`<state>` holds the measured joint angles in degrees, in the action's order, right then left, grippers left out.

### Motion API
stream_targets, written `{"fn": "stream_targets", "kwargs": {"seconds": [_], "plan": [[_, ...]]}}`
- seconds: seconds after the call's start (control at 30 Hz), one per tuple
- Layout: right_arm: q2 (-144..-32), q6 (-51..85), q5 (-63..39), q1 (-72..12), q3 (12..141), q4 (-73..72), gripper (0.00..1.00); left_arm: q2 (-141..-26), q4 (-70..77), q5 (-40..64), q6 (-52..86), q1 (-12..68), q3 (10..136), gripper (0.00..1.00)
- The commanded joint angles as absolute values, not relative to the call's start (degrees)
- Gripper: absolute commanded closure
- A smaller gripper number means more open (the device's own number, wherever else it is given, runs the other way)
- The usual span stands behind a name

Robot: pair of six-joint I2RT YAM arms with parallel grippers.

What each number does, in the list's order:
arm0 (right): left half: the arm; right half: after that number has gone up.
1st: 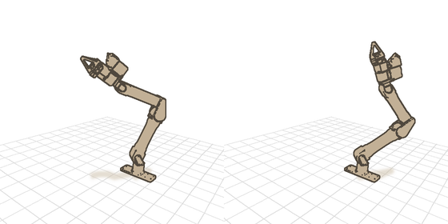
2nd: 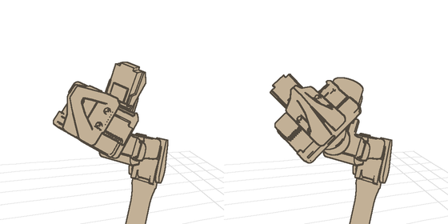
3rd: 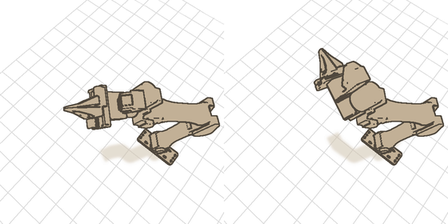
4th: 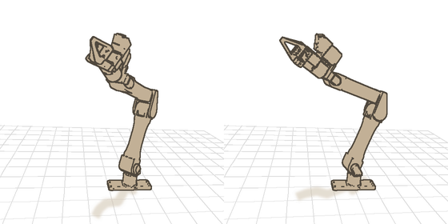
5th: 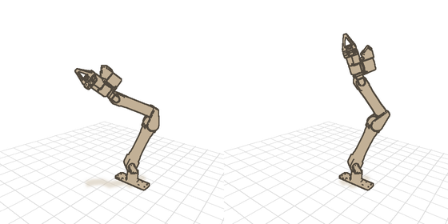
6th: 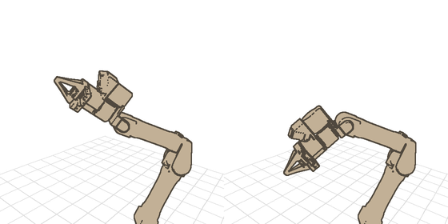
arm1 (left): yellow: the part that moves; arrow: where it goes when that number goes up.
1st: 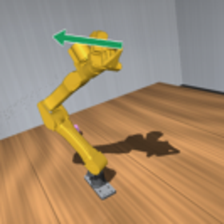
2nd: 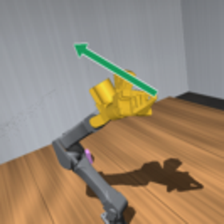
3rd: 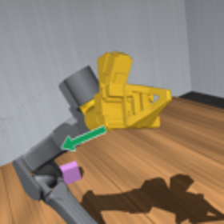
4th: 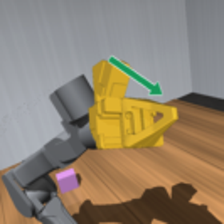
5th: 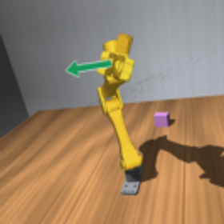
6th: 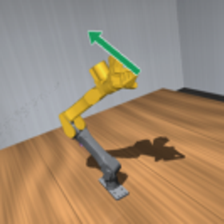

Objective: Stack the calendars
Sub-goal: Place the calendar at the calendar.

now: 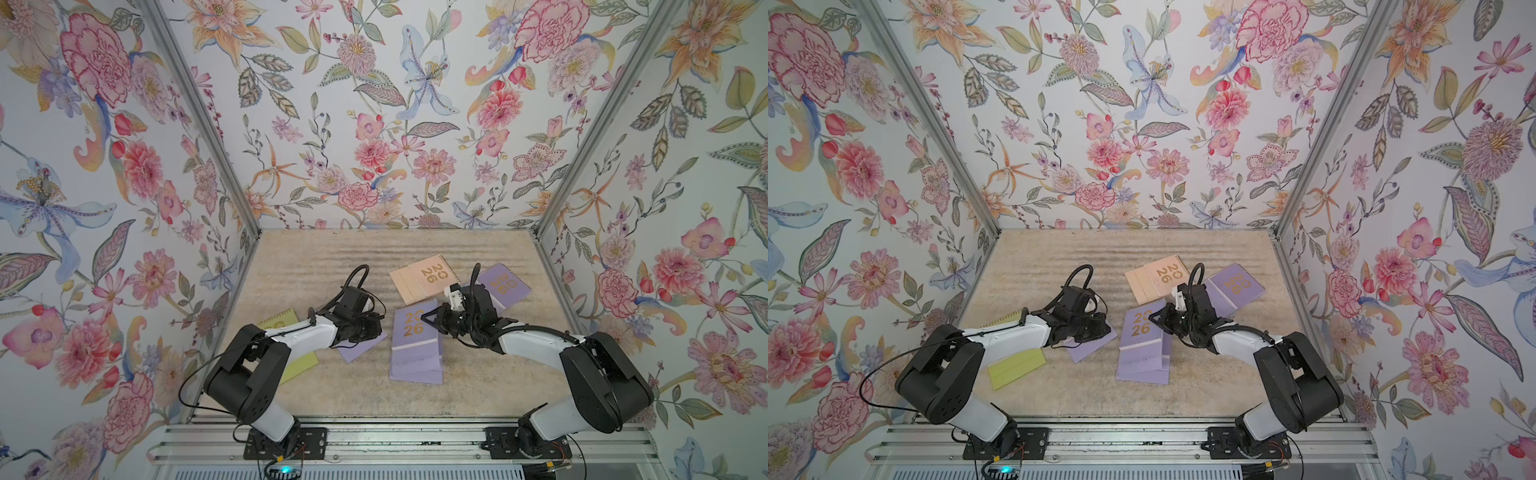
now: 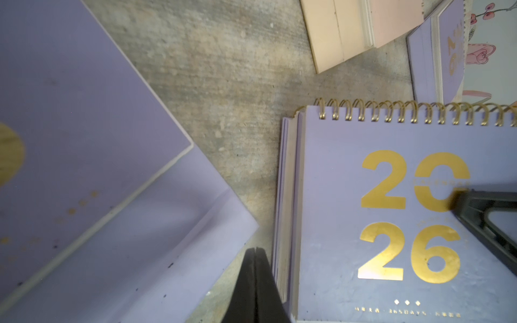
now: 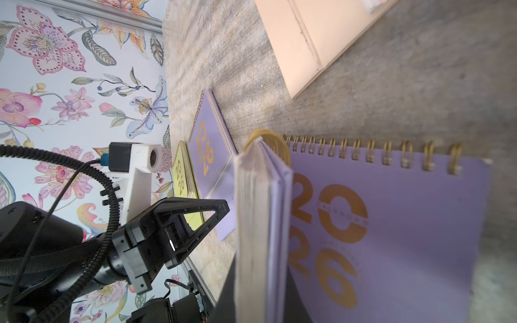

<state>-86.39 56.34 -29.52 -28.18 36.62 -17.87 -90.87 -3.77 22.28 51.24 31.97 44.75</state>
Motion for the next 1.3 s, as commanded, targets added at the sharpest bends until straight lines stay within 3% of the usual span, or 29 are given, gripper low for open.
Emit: {"fn": "stream_targets", "kwargs": {"seconds": [0.0, 0.37, 0.67, 1.27], "plan": [[-86.8, 58.1, -29.9, -28.7, 35.3, -22.3, 0.95, -90.6, -2.0, 23.0, 50.8, 31.7, 43.9, 1.00], [-87.6, 57.0, -29.0, -28.0, 33.1, -22.4, 0.91, -91.8, -0.3, 23.9, 51.7, 32.4, 43.0, 1.00], [-86.9, 55.9, -28.4, -26.5, 31.6, -20.5, 0.75, -94.2, 1.3, 23.8, 52.7, 34.6, 42.9, 1.00], [-86.2, 54.1, -28.6, -22.1, 30.1, -17.5, 0.72, -99.4, 1.6, 23.7, 53.3, 37.6, 46.3, 1.00]]}}
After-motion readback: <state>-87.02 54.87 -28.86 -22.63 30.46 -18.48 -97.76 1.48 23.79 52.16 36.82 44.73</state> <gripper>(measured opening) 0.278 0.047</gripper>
